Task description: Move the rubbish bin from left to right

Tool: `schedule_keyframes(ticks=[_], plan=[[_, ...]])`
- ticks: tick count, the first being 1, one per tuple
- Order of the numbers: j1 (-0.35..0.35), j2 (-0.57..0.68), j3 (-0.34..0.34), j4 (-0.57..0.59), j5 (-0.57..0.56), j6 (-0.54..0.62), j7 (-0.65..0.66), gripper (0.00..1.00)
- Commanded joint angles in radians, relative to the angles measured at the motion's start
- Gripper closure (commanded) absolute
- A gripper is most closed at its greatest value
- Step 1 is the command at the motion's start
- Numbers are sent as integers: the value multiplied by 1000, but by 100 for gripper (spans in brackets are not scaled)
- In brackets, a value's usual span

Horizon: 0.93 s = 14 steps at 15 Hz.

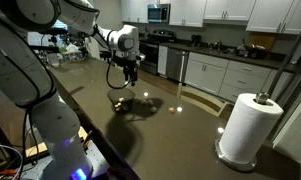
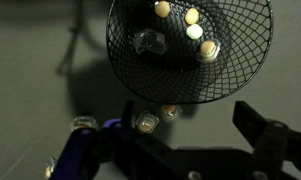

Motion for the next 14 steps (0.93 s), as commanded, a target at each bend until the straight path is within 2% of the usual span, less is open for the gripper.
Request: schedule_keyframes(ticks=[1,11,14], plan=[[15,1,-15,1,-4,-2,3,0],[15,3,-16,4,-1,-3,-1,0],[6,6,-23,12,-31,4,11,0]])
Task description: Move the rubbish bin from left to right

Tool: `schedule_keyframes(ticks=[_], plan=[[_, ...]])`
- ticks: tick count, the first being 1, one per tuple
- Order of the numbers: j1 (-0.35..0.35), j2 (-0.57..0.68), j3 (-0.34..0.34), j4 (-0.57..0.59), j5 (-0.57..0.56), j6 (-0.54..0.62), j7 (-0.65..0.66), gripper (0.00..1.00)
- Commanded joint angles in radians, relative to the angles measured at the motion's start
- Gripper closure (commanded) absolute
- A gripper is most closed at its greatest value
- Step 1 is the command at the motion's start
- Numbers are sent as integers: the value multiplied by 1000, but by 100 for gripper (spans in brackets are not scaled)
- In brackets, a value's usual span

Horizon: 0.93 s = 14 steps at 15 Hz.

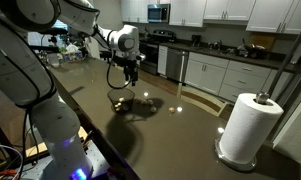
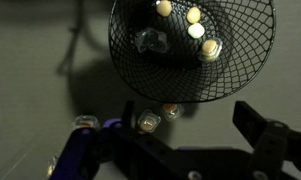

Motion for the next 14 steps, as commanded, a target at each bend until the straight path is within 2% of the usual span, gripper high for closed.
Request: schedule_keyframes(ticks=[1,9,14], plan=[[1,8,-21,15,-32,4,10,0],[-33,55,-82,62,-191,24,-53,0],[-48,117,-150,120,-159,18,-155,0]])
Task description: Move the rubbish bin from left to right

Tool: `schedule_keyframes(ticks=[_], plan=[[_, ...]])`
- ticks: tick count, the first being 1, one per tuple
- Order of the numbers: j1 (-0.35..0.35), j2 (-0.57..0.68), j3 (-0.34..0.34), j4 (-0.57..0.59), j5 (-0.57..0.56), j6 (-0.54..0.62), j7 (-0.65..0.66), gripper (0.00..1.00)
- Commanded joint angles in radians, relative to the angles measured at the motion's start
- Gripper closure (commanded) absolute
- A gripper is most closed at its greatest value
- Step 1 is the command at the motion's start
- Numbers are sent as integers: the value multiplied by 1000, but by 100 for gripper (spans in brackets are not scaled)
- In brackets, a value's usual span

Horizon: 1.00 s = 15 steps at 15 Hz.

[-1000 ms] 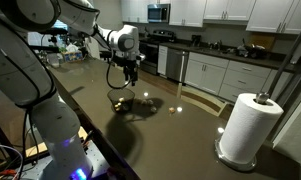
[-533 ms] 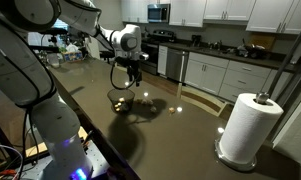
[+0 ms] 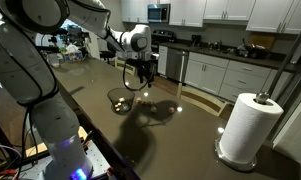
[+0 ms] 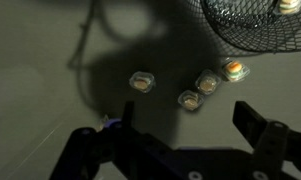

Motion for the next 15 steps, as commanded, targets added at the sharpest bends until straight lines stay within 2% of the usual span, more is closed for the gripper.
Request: schedule_keyframes(ticks=[1,5,9,12,15], plan=[[-16,60,-35,54,33,-14,-88,0],[-11,68,-62,38,137,-64,-170,0],[5,74,-51,5,233,-127,-256,0],[21,84,-35,-22,247,-152,-272,0],[30,98,-23,-65,221,-128,-280,0]])
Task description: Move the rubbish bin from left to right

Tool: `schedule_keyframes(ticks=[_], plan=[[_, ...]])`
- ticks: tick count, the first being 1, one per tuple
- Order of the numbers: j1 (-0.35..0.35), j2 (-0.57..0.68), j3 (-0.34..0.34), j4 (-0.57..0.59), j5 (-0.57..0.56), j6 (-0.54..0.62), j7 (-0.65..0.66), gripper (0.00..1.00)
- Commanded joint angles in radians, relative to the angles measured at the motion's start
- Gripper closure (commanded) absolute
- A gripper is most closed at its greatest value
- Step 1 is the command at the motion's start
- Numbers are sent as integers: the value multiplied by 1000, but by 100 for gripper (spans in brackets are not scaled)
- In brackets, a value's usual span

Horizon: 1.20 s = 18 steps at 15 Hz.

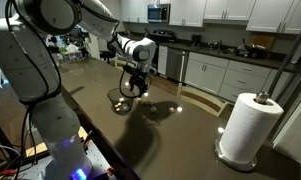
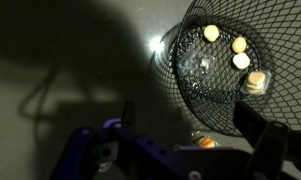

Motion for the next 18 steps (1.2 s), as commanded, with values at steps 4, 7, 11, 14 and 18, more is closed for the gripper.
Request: schedule_keyframes(ticks=[4,7,11,14,18], plan=[[5,22,9,-78,-35,32,-67,0],[1,25,5,-103,-40,46,-90,25],[-3,17,-2,-123,-32,59,-114,47],[-4,17,-6,-125,-29,59,-124,67],[-3,18,-6,-123,-27,54,-132,93]])
